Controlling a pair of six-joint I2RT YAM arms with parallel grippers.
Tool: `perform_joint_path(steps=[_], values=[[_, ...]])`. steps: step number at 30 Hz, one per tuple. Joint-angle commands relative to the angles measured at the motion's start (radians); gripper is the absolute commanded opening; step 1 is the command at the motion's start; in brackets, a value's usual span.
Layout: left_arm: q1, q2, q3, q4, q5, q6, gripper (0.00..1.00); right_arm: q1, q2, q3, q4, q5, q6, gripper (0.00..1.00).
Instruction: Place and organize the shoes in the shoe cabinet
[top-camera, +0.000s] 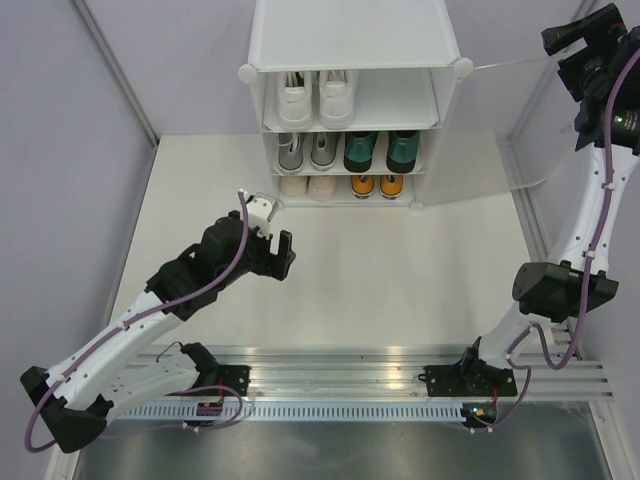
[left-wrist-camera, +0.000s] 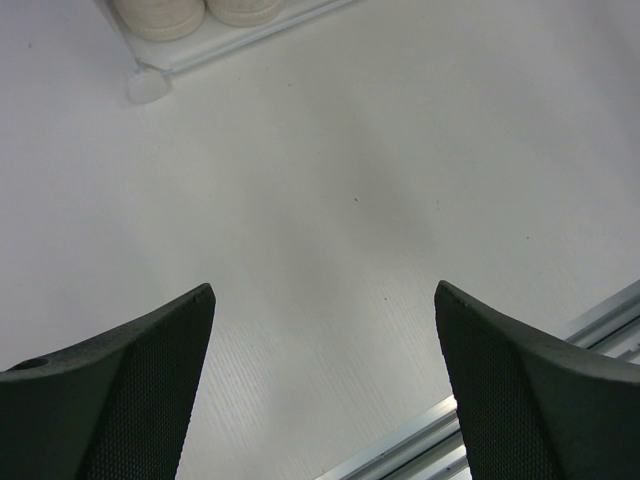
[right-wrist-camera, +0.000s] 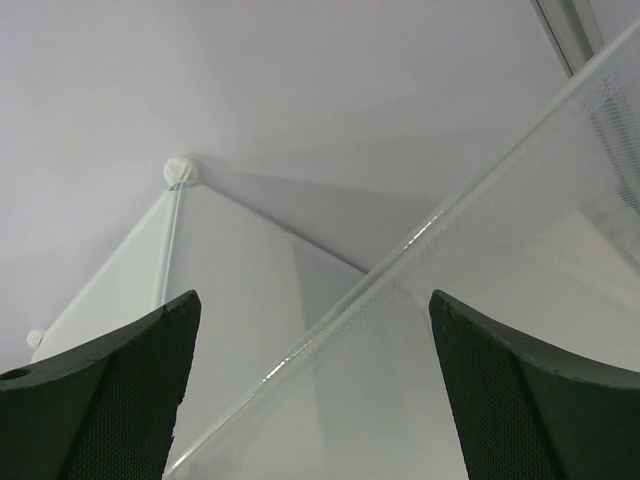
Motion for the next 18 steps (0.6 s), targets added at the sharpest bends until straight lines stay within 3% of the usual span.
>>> perform_joint_path(steps=[1, 9, 18], values=[[-0.001, -0.005, -0.002, 0.025, 0.020, 0.036, 0.93, -0.005, 0.052, 0.047, -0.051, 0.015, 0.023, 0.98], [-0.001, -0.003, -0.002, 0.021, 0.010, 0.038, 0.93, -0.006, 0.132, 0.101, -0.120, 0.081, 0.003, 0.98], [0.000, -0.005, 0.000, 0.020, 0.000, 0.038, 0.93, -0.006, 0.106, 0.049, -0.147, 0.104, -0.044, 0.98]])
